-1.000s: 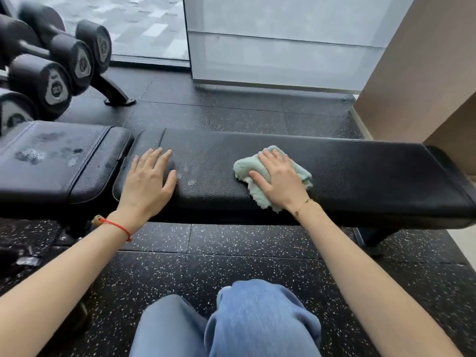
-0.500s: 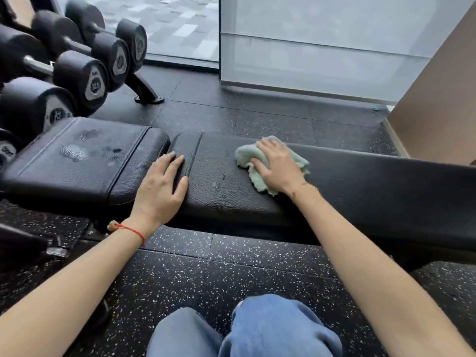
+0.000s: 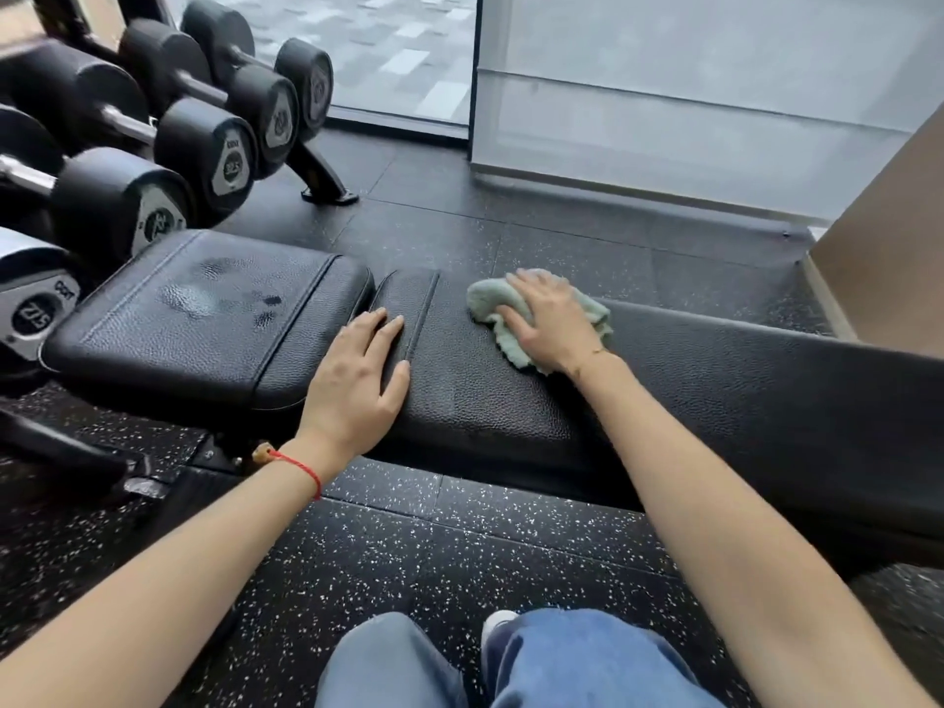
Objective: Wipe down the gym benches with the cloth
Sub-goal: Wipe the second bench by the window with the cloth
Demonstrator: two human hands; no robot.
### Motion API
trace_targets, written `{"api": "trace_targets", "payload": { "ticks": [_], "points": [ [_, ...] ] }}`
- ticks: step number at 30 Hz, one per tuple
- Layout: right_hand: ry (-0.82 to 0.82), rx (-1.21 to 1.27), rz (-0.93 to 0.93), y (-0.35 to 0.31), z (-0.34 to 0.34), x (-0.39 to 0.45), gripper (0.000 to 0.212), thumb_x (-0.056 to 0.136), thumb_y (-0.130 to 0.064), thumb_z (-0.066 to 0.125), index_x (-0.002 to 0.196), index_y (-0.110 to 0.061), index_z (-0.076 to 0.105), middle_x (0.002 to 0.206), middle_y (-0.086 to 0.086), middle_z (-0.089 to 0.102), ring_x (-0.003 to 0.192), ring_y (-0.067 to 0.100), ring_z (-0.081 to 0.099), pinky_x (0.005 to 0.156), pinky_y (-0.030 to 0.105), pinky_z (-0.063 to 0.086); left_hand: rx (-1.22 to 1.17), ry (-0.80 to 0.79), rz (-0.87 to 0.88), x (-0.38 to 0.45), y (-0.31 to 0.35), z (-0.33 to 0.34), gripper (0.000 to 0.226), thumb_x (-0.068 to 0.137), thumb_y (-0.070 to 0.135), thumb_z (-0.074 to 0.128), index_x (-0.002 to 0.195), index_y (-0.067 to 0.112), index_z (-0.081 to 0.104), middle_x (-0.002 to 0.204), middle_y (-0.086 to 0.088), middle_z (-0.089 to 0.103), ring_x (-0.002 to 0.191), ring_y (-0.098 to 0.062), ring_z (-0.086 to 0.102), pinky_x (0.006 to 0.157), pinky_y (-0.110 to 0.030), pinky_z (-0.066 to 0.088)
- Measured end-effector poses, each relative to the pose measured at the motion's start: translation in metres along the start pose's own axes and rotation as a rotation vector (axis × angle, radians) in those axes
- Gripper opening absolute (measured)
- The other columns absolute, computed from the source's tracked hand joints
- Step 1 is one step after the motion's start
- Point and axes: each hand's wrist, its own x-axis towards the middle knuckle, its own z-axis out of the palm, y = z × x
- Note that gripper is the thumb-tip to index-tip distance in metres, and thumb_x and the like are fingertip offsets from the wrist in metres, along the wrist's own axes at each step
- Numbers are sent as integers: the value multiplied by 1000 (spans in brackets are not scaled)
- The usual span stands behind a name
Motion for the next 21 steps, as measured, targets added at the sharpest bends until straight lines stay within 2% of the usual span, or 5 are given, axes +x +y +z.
{"api": "trace_targets", "payload": {
  "ticks": [6, 9, 14, 16, 21],
  "points": [
    [-75, 108, -460, -33, 16, -76, 61, 98, -50, 41, 152, -23, 31, 159, -3, 27, 151, 14, 11, 124, 33, 1, 73, -80, 20, 3, -3, -9, 60, 93, 36, 28, 148, 12, 38, 157, -9, 31, 147, -22, 23, 123, -39, 8],
    [-92, 136, -436, -20, 11, -67, 57, 99, -44, 48, 150, -22, 35, 158, -4, 30, 150, 11, 13, 124, 31, 3, 157, -58, 32, 0, -26, -25, 62, 92, 39, 32, 148, 13, 38, 156, -10, 31, 147, -24, 23, 123, -42, 11],
    [-54, 20, -120, -59, 17, 14, 57, 102, -40, 42, 152, -16, 30, 161, 4, 24, 151, 21, 12, 123, 38, 2, 268, -75, -74, 2, -68, -50, 67, 88, 42, 32, 147, 11, 38, 155, -12, 34, 146, -26, 25, 122, -45, 12],
    [-63, 36, -191, -78, 25, 8, 58, 101, -42, 42, 152, -16, 30, 161, 4, 24, 151, 22, 11, 123, 38, 2, 274, -78, -92, 2, -73, -48, 68, 89, 44, 30, 147, 11, 38, 155, -12, 34, 146, -27, 25, 122, -45, 11],
    [-84, 95, -552, -75, 37, -62, 63, 98, -54, 41, 152, -25, 29, 160, -4, 26, 150, 14, 12, 124, 34, 0, 279, -23, -77, 0, -77, -42, 71, 88, 47, 23, 145, 10, 42, 152, -13, 39, 143, -29, 31, 120, -47, 15]
  ]
}}
